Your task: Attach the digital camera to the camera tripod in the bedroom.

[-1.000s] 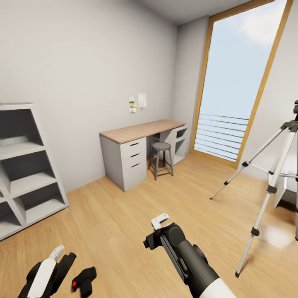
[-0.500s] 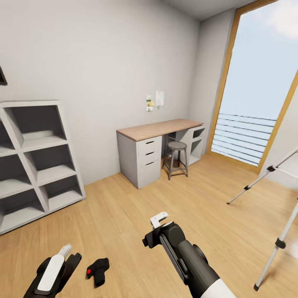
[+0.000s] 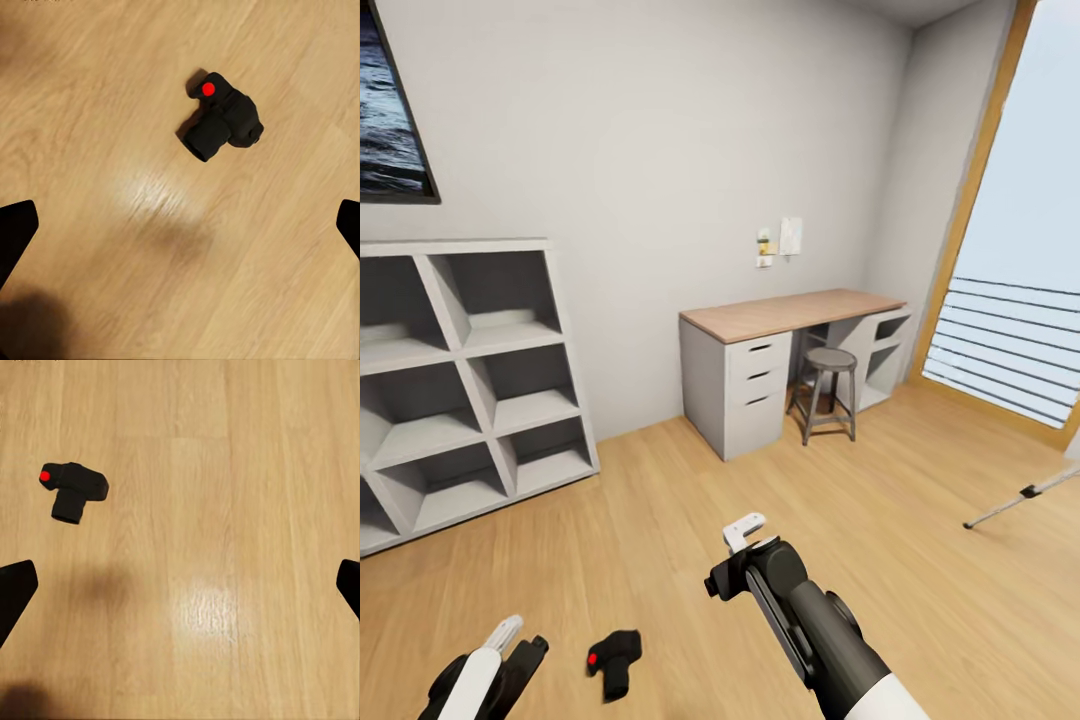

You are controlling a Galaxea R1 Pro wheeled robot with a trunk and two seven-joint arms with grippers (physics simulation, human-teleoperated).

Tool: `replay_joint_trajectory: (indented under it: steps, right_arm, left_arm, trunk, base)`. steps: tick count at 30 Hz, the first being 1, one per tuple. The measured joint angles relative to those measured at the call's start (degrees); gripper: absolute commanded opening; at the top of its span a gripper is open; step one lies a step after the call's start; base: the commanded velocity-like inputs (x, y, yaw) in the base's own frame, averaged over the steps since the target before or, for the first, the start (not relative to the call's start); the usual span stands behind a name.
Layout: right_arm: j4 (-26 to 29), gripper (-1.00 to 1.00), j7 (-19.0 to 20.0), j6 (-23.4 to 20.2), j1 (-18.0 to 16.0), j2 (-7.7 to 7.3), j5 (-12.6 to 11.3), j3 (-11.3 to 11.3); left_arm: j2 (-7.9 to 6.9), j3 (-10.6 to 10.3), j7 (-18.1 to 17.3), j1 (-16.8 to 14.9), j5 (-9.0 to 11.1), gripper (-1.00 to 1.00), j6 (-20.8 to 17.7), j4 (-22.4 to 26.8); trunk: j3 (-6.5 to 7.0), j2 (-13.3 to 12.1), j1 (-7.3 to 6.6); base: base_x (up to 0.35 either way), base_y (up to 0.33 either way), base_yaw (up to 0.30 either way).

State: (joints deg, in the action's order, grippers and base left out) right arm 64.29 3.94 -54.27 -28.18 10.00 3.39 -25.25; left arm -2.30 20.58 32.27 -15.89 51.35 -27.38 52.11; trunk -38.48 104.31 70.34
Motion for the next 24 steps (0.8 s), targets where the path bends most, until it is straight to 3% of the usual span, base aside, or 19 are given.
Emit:
replay_joint_trajectory:
  steps: [11, 24]
  right_arm:
    - [-0.4, 1.00, 0.0, 0.0, 0.0, 0.00, 0.1, -0.1]
    - [-1.1, 1.00, 0.0, 0.0, 0.0, 0.00, 0.1, -0.1]
  left_arm:
    - [-0.08, 0.2, -0.2, 0.4, 0.0, 1.00, 0.1, 0.0]
    - [-0.01, 0.1, 0.3, 0.5, 0.0, 1.00, 0.2, 0.0]
  trunk:
    - [-0.38, 0.0, 0.00]
    - [-0.85, 0.0, 0.01]
  base:
    - [0.287, -0.201, 0.278]
    - [0.202, -0.291, 0.277]
